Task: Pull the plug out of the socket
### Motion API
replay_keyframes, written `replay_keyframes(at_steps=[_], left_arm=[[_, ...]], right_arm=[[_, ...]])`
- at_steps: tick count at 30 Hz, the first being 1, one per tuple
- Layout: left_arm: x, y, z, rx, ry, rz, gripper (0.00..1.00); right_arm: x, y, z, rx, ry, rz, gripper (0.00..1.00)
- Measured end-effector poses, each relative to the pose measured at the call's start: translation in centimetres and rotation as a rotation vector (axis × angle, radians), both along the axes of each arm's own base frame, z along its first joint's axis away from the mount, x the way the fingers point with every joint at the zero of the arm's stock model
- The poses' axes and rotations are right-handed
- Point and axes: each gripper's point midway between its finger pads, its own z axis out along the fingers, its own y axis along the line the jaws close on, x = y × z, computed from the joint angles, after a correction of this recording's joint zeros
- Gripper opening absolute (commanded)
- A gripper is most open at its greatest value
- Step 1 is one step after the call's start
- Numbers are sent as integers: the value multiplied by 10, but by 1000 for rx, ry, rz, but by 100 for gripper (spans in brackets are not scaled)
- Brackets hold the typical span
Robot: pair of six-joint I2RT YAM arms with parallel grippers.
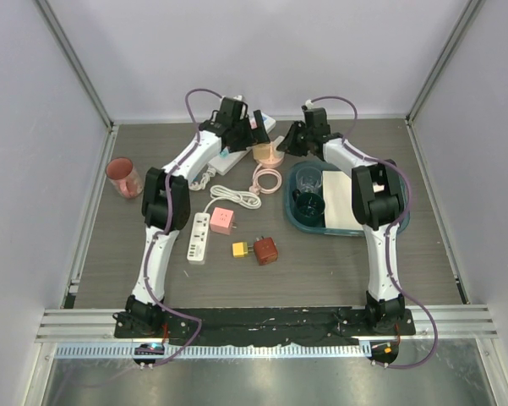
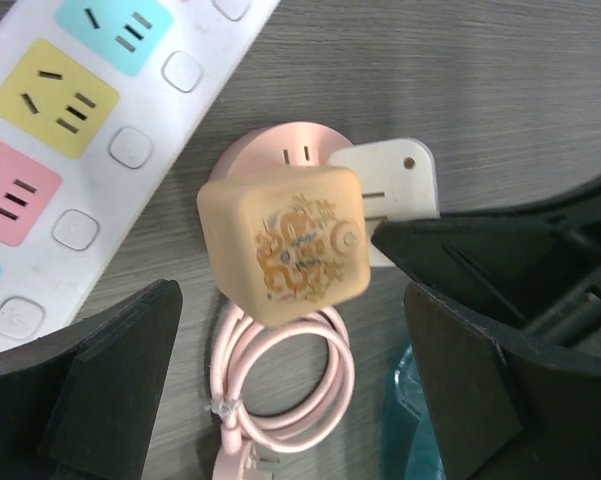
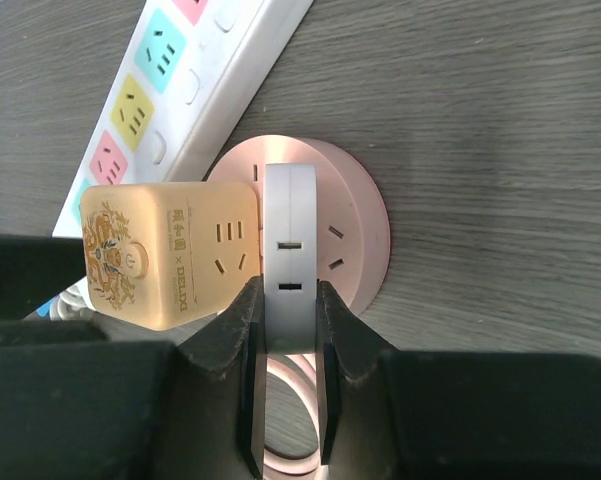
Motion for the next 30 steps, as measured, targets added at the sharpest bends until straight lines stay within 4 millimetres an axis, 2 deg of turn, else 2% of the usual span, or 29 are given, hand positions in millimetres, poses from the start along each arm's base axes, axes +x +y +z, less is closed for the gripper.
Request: replay_keyframes(at_steps=[4, 9, 11, 15, 16, 17, 19, 20, 30], left_arm=[[2, 2, -13, 39, 2, 16, 96], [4, 4, -17, 94, -21, 45, 86], [5, 5, -18, 113, -28, 55, 81], [4, 5, -19, 130, -35, 61, 75], [4, 4, -20, 132, -34, 61, 72], [3, 3, -21, 134, -32, 60, 61], [1, 0, -22, 125, -31, 57, 48], [1, -2, -22, 125, -34, 57, 37], [0, -3, -22, 129, -32, 80, 25]], right_arm=[[-7, 8, 0, 1, -3, 16, 1], [-17, 14, -1, 10, -2, 23, 1], [-18, 14, -1, 12, 0, 22, 1], [-18, 14, -1, 18, 0, 17, 1], [-18, 14, -1, 19, -1, 16, 1], [-18, 15, -1, 20, -1, 16, 1], [-19, 15, -1, 21, 0, 17, 1], [-19, 16, -1, 21, 0, 17, 1], [-19, 16, 1, 33, 9, 4, 1]])
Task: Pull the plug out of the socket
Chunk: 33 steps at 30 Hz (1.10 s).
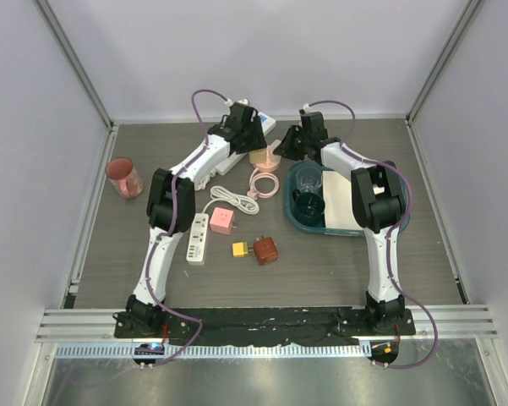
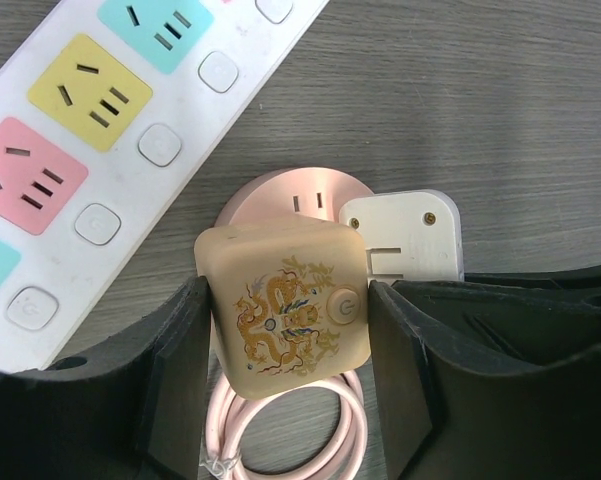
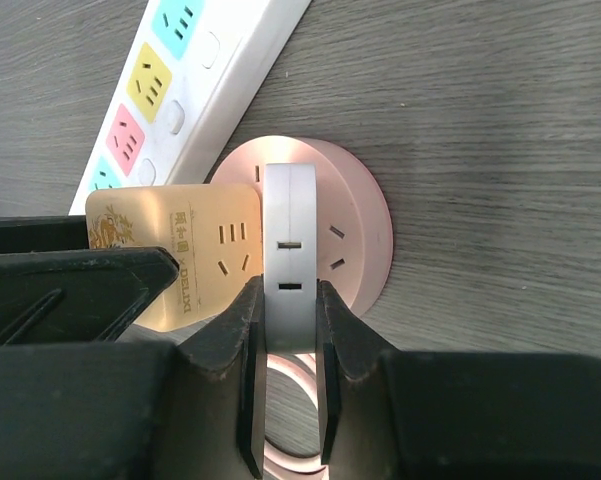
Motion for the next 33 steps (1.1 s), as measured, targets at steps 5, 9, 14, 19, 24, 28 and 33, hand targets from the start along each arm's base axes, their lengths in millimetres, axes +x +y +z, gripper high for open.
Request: replay_keyframes(at_steps=[5, 9, 14, 19, 24, 28, 33], left_arm=[[-1, -1, 0, 10, -4, 8, 23], [-1, -1, -1, 15, -5, 10, 21], [-1, -2, -1, 21, -7, 14, 19], [-2, -2, -1, 32, -12, 21, 19], [-1, -2, -1, 39, -13, 28, 18], [-1, -2, 0, 46, -16, 33, 18], [1, -1, 0, 49, -22, 37, 18]], right_arm=[[0, 1, 3, -12, 12, -9, 1], [-1, 1, 5, -25, 17, -17, 1], [-1, 1, 5, -28, 21, -21, 1], [-1, 2, 5, -22, 25, -27, 1], [0, 2, 7, -6, 34, -38, 1], [0, 3, 7, 16, 47, -59, 1], [2, 2, 7, 52, 60, -85, 1]])
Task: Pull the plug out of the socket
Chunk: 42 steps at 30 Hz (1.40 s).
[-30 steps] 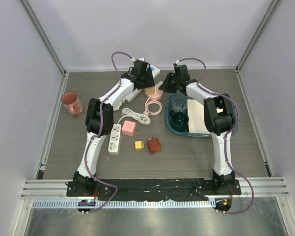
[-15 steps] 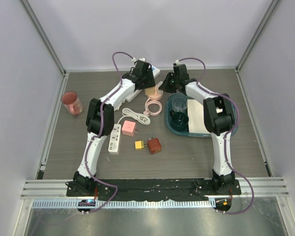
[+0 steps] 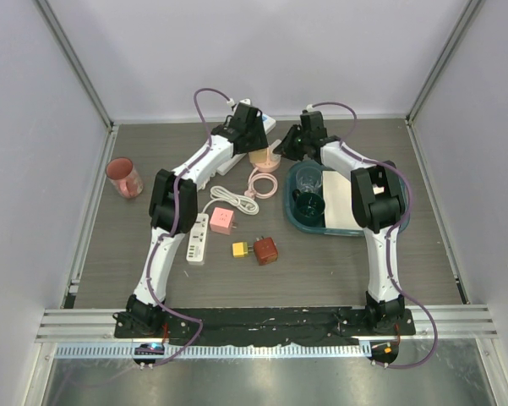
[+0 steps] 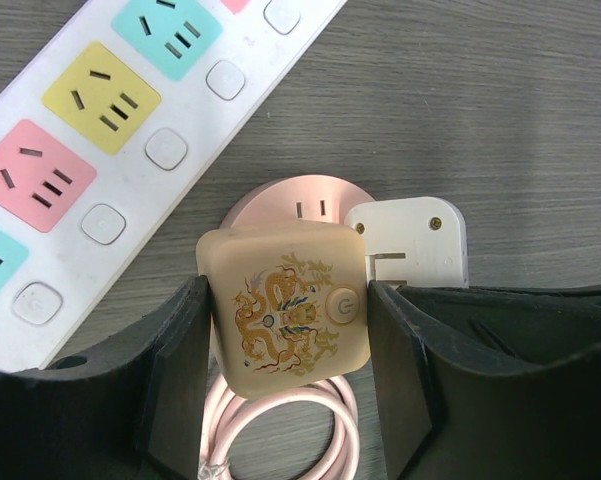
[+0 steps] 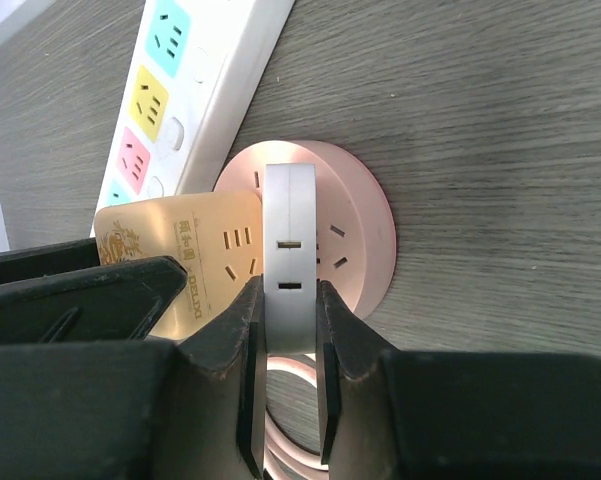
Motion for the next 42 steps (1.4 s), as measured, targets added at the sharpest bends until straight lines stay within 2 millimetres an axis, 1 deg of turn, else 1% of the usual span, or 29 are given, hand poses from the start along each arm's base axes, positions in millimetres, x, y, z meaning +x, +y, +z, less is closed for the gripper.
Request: replay_keyframes(at_steps=[4, 10, 21, 26, 31, 32, 34, 39, 42], left_arm=[[0, 0, 0, 2, -1, 2, 18], [-1, -2, -1, 2, 0, -1, 17], [-4, -7, -1, -9, 5, -10, 17], [-4, -8, -1, -8, 5, -10, 17], [-4, -8, -2, -8, 5, -10, 17], [-4, -8, -2, -6, 5, -9, 17], [-3, -7, -2, -2, 2, -4, 17], [-3, -7, -2, 0, 1, -2, 17], [-3, -7, -2, 0, 1, -2, 19]], right_arm=[[0, -1, -1, 3, 0, 0, 1], [-1, -3, -2, -41, -20, 35, 1], [-7, -6, 5, -213, -38, 97, 1], [-6, -6, 5, -215, -38, 91, 1], [-5, -8, 5, -184, -16, 49, 1], [-3, -7, 8, -172, -21, 40, 1], [2, -5, 21, -143, -48, 23, 1], [10, 2, 67, -89, -153, 11, 1], [11, 5, 85, -81, -196, 8, 1]])
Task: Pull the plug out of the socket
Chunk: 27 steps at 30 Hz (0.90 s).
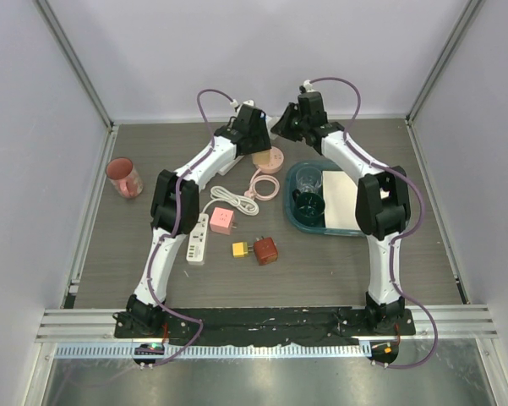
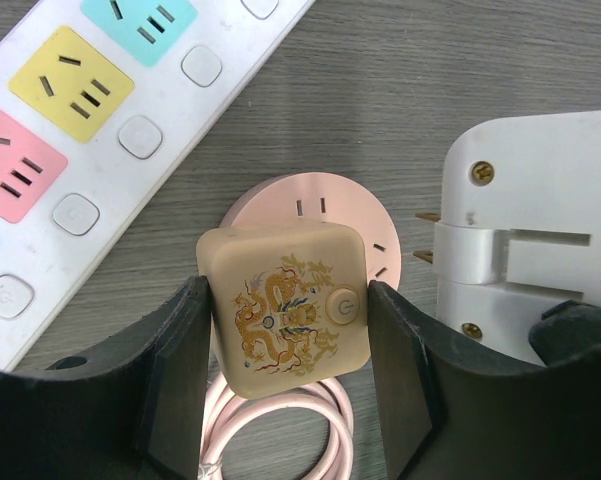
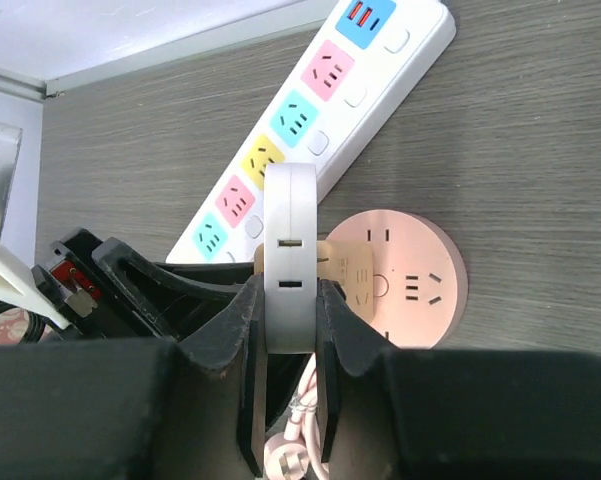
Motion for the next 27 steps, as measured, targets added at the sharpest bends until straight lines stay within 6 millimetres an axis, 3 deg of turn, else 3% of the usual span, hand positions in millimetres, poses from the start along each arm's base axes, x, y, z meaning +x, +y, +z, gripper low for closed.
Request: replay_keyframes(at_steps=[4, 5, 7, 8, 11, 18, 20, 24, 27], left_arm=[[0, 0, 0, 0, 0, -1, 31], [0, 0, 0, 0, 0, -1, 42], [0, 0, 1, 1, 0, -3, 55], [0, 0, 2, 1, 1, -6, 68], [-3, 1, 2, 12, 12, -15, 84], [-19, 8, -17, 74, 98, -41, 90], [-20, 9, -21, 82, 112, -47, 89], [-23, 7, -27, 85, 130, -69, 86], [-24, 6, -30, 85, 138, -78, 86]], right_arm=[[4, -10, 2, -25, -10, -43, 1], [5, -14, 0, -32, -7, -51, 2], [8, -27, -4, -49, 8, -81, 9], [9, -34, -6, -54, 14, -91, 10], [14, -60, -11, -68, 38, -131, 18], [24, -94, -20, -32, 56, -151, 29], [22, -96, -32, -16, 78, -145, 36], [14, -95, -65, 7, 150, -129, 59], [11, -95, -81, 13, 183, -122, 66]])
